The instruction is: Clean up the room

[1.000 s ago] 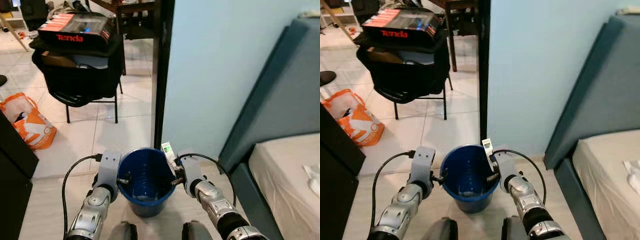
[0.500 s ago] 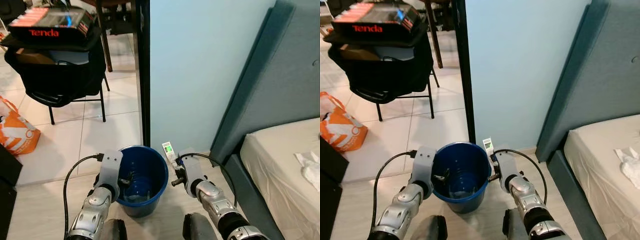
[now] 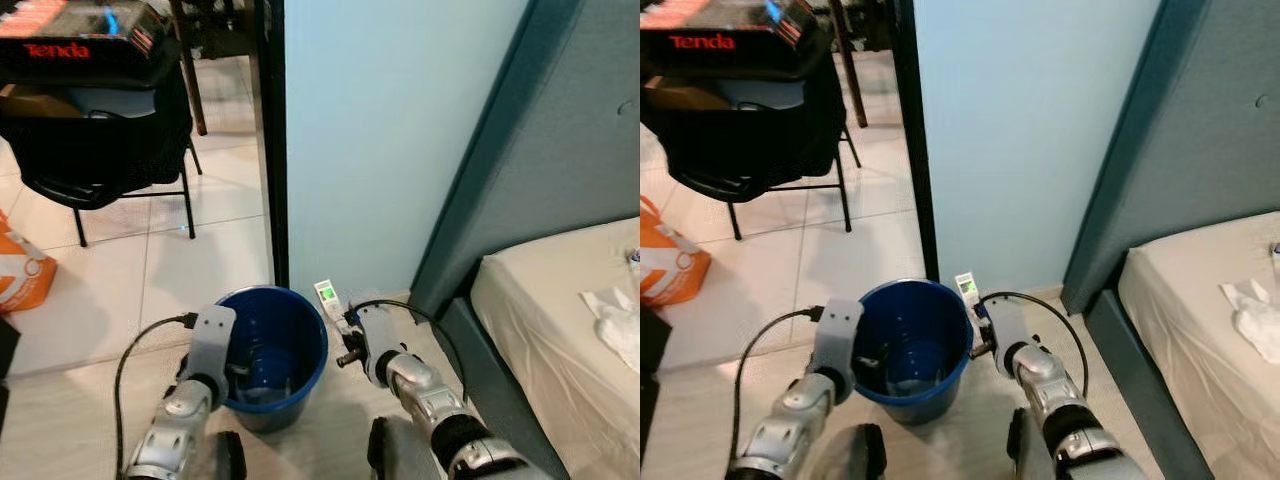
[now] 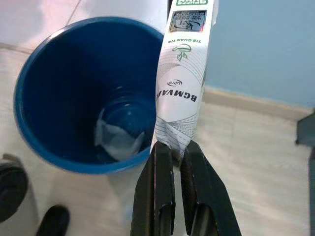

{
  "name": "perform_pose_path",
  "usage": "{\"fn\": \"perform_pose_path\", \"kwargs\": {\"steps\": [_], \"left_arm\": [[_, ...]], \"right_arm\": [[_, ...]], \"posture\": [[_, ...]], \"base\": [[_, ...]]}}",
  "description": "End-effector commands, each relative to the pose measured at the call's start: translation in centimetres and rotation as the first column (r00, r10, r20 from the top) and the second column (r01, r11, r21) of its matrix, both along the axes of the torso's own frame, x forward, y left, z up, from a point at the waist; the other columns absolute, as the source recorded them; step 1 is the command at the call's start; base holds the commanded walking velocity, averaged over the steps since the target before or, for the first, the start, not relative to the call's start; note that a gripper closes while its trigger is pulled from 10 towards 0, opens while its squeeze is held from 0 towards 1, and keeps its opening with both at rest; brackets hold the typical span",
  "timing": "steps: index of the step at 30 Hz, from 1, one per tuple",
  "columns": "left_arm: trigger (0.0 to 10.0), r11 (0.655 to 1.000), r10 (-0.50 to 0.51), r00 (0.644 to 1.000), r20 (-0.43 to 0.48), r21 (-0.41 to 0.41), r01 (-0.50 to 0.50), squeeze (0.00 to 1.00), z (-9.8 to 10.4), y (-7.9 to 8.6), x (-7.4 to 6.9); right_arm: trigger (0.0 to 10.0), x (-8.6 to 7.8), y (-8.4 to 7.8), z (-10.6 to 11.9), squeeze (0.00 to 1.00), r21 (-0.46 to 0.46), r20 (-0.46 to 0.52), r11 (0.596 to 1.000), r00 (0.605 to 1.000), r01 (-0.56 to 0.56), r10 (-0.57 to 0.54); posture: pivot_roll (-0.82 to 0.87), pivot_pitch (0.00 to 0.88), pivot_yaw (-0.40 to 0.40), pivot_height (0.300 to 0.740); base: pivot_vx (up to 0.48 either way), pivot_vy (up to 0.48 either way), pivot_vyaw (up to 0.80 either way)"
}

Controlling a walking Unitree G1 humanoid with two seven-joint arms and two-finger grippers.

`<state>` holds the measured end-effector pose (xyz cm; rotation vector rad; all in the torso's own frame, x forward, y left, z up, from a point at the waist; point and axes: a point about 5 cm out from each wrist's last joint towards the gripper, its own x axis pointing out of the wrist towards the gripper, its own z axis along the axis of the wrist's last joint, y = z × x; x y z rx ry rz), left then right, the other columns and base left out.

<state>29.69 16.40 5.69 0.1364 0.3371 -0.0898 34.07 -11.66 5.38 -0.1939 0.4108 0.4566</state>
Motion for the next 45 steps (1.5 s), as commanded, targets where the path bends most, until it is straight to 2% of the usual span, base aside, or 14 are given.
{"fn": "perform_pose_path", "kwargs": {"steps": [1, 5, 18, 23, 26, 27, 29, 31, 32, 35, 37, 39, 40, 45], "left_arm": [[10.0, 0.999, -0.029, 1.000, -0.007, 0.040, 0.030, 0.00, -0.1, 0.8, 0.1], [10.0, 0.988, -0.120, 0.992, 0.032, 0.097, 0.117, 0.00, 1.5, 2.0, 1.4], [10.0, 0.964, -0.254, 0.965, 0.057, 0.095, 0.248, 0.00, 3.0, 2.6, 2.2], [10.0, 0.883, -0.464, 0.884, 0.064, 0.115, 0.455, 0.00, 3.8, 1.1, 2.4], [10.0, 0.860, -0.503, 0.862, 0.055, 0.130, 0.494, 0.00, 3.8, 0.7, 2.4], [10.0, 0.816, -0.574, 0.817, 0.056, 0.129, 0.564, 0.00, 3.9, 0.0, 2.2], [10.0, 0.816, -0.574, 0.817, 0.056, 0.129, 0.564, 0.00, 3.9, 0.0, 2.2], [10.0, 0.760, -0.649, 0.758, 0.069, 0.107, 0.641, 0.00, 4.2, -1.0, 1.7], [10.0, 0.760, -0.649, 0.758, 0.069, 0.107, 0.641, 0.00, 4.2, -1.0, 1.7], [10.0, 0.693, -0.721, 0.688, 0.088, 0.103, 0.713, 0.00, 4.9, -2.3, 1.3], [10.0, 0.693, -0.721, 0.688, 0.088, 0.103, 0.713, 0.00, 4.9, -2.3, 1.3], [10.0, 0.669, -0.743, 0.663, 0.092, 0.108, 0.735, 0.00, 5.1, -2.6, 1.2], [10.0, 0.636, -0.772, 0.630, 0.087, 0.113, 0.763, 0.00, 5.1, -2.8, 0.8], [10.0, 0.577, -0.817, 0.575, 0.053, 0.122, 0.808, 0.00, 4.9, -3.0, -0.1]], "right_arm": [[10.0, 0.1, 0.6, 0.0, 0.00, 0.002, -0.021, 0.999, 0.999, -0.033, 0.033], [10.0, 1.1, 1.4, 1.4, 0.00, 0.021, -0.014, 0.995, 0.995, -0.095, 0.095], [10.0, 2.1, 2.7, 3.1, 0.00, 0.081, -0.029, 0.985, 0.988, -0.151, 0.154], [10.0, 2.7, 4.7, 4.6, 0.00, 0.005, 0.003, 0.967, 0.967, -0.255, 0.255], [10.0, 2.6, 5.0, 4.8, 0.00, -0.004, -0.002, 0.957, 0.957, -0.289, 0.289], [10.0, 2.5, 5.3, 4.8, 0.00, -0.030, -0.015, 0.941, 0.941, -0.338, 0.338], [10.0, 2.5, 5.3, 4.8, 0.00, -0.030, -0.015, 0.941, 0.941, -0.338, 0.338], [10.0, 2.4, 5.5, 4.7, 0.00, -0.072, -0.025, 0.929, 0.931, -0.364, 0.363], [10.0, 2.4, 5.5, 4.7, 0.00, -0.072, -0.025, 0.929, 0.931, -0.364, 0.363], [10.0, 2.5, 5.2, 4.5, 0.00, -0.130, -0.023, 0.928, 0.937, -0.350, 0.350], [10.0, 2.5, 5.2, 4.5, 0.00, -0.130, -0.023, 0.928, 0.937, -0.350, 0.350], [10.0, 2.5, 5.1, 4.4, 0.00, -0.146, -0.020, 0.930, 0.941, -0.337, 0.337], [10.0, 2.6, 4.9, 4.4, 0.00, -0.159, -0.009, 0.936, 0.948, -0.316, 0.318], [10.0, 2.7, 4.6, 4.4, 0.00, -0.176, -0.001, 0.938, 0.953, -0.300, 0.304]], "posture": [[0.06, 0.227, -0.071, 0.568], [0.08, 0.277, -0.081, 0.568], [0.09, 0.344, -0.096, 0.568], [0.11, 0.384, -0.097, 0.568], [0.11, 0.384, -0.097, 0.568], [0.12, 0.393, -0.089, 0.568], [0.12, 0.393, -0.089, 0.568], [0.12, 0.393, -0.080, 0.568], [0.12, 0.393, -0.080, 0.568], [0.13, 0.390, -0.072, 0.568], [0.13, 0.390, -0.072, 0.568], [0.13, 0.388, -0.070, 0.568], [0.14, 0.385, -0.066, 0.568], [0.14, 0.384, -0.065, 0.568]], "base": [[0.000, 0.000, 0.00], [0.000, 0.000, 0.00], [0.000, 0.000, 0.00], [0.000, 0.000, 0.00], [0.000, 0.000, 0.00], [0.000, 0.000, 0.00], [0.000, 0.000, 0.00], [0.000, 0.000, 0.00], [0.000, 0.000, 0.00], [0.000, 0.000, 0.00], [0.000, 0.000, 0.00], [0.000, 0.000, 0.00], [0.000, 0.000, 0.00], [0.000, 0.000, 0.00]]}}
